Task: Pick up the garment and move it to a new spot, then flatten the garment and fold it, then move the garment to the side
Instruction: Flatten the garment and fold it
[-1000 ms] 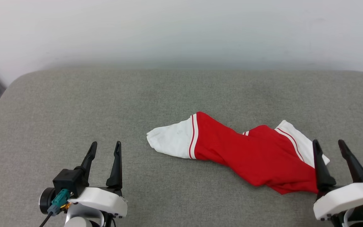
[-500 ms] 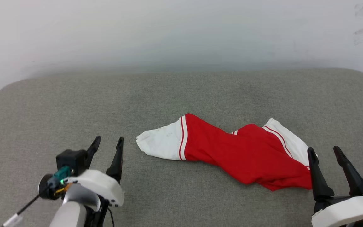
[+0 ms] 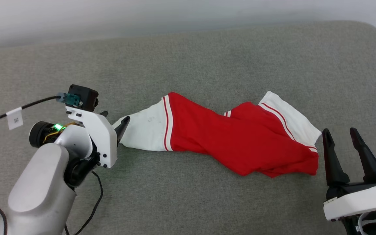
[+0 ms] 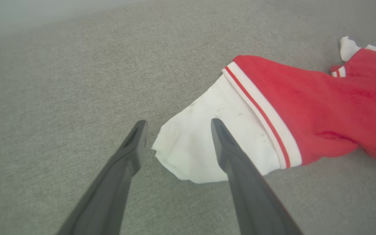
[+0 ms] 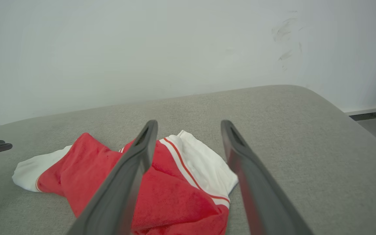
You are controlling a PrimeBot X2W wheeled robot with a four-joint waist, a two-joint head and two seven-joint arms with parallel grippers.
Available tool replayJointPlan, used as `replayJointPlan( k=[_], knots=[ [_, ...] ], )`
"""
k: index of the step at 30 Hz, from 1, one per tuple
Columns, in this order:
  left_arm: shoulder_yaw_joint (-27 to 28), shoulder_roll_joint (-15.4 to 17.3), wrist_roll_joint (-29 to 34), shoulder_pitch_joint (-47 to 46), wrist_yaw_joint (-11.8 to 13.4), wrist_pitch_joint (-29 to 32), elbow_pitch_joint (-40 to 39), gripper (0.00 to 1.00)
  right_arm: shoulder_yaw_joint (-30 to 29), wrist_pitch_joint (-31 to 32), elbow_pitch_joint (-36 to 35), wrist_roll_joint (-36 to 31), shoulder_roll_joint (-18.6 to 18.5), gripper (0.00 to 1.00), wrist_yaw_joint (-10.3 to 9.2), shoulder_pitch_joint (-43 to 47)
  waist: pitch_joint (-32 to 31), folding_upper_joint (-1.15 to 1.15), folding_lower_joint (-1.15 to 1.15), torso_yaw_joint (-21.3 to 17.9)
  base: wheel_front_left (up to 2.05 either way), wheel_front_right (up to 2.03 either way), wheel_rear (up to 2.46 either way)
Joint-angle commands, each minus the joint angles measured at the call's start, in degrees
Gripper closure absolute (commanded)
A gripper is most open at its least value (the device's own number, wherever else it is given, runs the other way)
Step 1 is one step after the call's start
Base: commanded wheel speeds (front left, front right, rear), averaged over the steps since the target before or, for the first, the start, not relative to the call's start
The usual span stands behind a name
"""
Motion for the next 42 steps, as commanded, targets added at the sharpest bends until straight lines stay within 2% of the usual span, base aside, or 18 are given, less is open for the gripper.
replayJointPlan(
  k=[1, 7, 11, 12, 13, 14, 15, 21, 27, 30, 34, 37, 42],
  knots=[
    [-1.68, 1.85, -2.14, -1.19, -0.10, 3.33, 0.41, 0.00, 0.23, -0.87, 0.83, 0.62, 0.03, 0.00, -0.03, -1.21, 3.65, 0.00, 0.00, -2.57, 0.00, 0.00, 0.00],
    [-6.92, 6.74, -8.03, -2.19, -0.11, 12.89, 1.94, 0.00, 1.06, -2.97, 3.82, 2.28, 0.04, 0.00, -0.03, -2.91, 6.76, 0.00, 0.00, -4.40, 0.00, 0.00, 0.00],
    [-9.69, 7.34, -10.61, -0.28, -0.06, 17.83, 4.28, 0.00, 1.44, -4.18, 5.37, 3.19, 0.03, 0.00, -0.03, -3.55, 7.32, 0.00, 0.00, -5.00, 0.00, 0.00, 0.00],
    [-10.13, 7.18, -10.87, -0.01, -0.06, 18.20, 4.56, 0.10, 1.52, -4.32, 5.70, 3.31, 0.04, 0.00, -0.03, -3.74, 7.34, 0.00, 0.00, -5.06, 0.00, 0.00, 0.00],
    [-10.45, 7.00, -11.14, 0.19, -0.06, 18.49, 4.82, 0.56, 1.50, -4.44, 5.97, 3.40, 0.03, 0.00, -0.03, -3.89, 7.32, 0.00, 0.00, -5.09, 0.00, 0.00, 0.00],
    [-10.75, 6.94, -11.26, 0.23, -0.07, 18.34, 4.80, 0.83, 1.49, -4.64, 6.27, 3.59, 0.04, 0.00, -0.03, -4.01, 7.29, 0.00, 0.00, -5.07, 0.00, 0.00, 0.00],
    [-10.73, 6.81, -11.20, 0.18, -0.07, 17.26, 4.59, 1.00, 1.48, -4.68, 6.51, 3.63, 0.04, 0.00, -0.03, -4.12, 7.20, 0.00, 0.00, -5.01, 0.00, 0.00, 0.00],
    [-8.78, 6.70, -8.75, 0.23, 1.32, 7.91, 3.50, 1.00, 0.92, -4.39, 7.29, 4.00, 0.03, 0.00, -0.03, -4.14, 5.14, 0.00, 0.00, -3.78, 0.00, 0.00, 0.00],
    [-6.11, 6.35, -6.75, 2.45, 4.40, -2.84, 0.22, 1.00, -1.06, -2.21, 8.24, 4.17, 0.03, 0.00, -0.03, -4.49, 1.35, 0.00, 0.00, -1.46, 0.00, 0.00, 0.00],
    [-5.46, 6.10, -6.47, 4.08, 5.51, -5.45, -1.33, 1.00, -1.97, -0.68, 8.95, 4.56, 0.03, 0.00, -0.04, -5.20, 0.11, 0.00, 0.00, -0.69, 0.00, 0.00, 0.00],
    [-4.29, 6.22, -6.05, 6.89, 7.62, -9.00, -5.24, 1.00, -4.73, 4.63, 12.34, 4.97, -0.41, 0.00, -0.03, -7.70, -1.64, 0.00, 0.00, 0.82, 0.00, 0.00, 0.00],
    [-4.14, 6.12, -5.76, 8.50, 8.82, -10.29, -8.51, 1.00, -6.36, 10.38, 16.12, 6.71, -2.76, 0.00, -0.03, -10.59, -2.04, 0.00, 0.00, 2.24, 0.00, 0.00, 0.00],
    [-4.54, 5.81, -5.26, 8.80, 9.44, -10.88, -13.27, 1.00, -6.71, 21.59, 23.44, 8.42, -7.52, 0.00, -0.03, -16.90, -0.65, 0.00, 0.00, 4.78, 0.00, 0.00, 0.00]
  ],
)
